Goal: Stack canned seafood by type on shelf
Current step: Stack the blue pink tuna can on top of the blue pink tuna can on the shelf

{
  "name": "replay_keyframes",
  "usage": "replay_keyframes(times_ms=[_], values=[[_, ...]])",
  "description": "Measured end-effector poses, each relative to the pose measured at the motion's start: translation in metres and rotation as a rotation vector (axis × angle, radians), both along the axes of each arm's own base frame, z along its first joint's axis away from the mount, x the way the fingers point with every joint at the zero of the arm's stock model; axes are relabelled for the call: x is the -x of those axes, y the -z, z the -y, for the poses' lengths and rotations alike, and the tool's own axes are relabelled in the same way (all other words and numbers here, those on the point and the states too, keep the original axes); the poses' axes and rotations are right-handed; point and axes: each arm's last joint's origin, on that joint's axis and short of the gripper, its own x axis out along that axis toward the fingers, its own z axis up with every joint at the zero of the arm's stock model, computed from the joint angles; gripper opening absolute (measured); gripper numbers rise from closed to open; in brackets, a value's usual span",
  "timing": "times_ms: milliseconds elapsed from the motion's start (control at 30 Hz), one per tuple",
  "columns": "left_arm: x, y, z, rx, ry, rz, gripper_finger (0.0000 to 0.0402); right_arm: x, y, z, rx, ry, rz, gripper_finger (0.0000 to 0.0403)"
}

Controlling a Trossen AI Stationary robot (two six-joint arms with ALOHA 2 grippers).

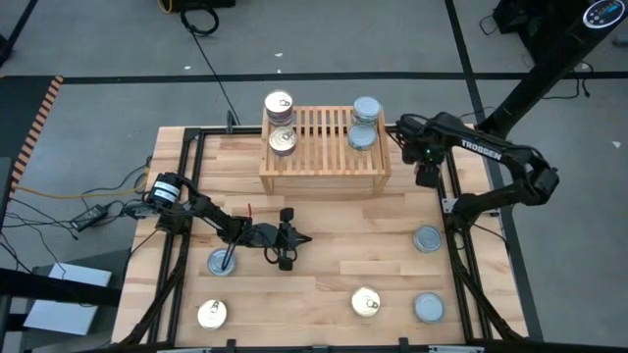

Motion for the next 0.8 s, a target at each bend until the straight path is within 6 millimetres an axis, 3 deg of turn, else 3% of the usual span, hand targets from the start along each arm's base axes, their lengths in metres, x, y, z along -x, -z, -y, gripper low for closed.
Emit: replay_keyframes(times_ms=[400, 800], values=[[0.0, 0.0, 0.0, -0.002, 0.001, 0.003, 0.0005, -0.033, -0.069, -0.04, 0.103, 0.021, 0.139, 0.0195], [0.0, -0.001, 0.0, -0.001, 0.001, 0.009, 0.0005, -0.049, -0.087, -0.074, 0.084, 0.025, 0.268, 0.0195]])
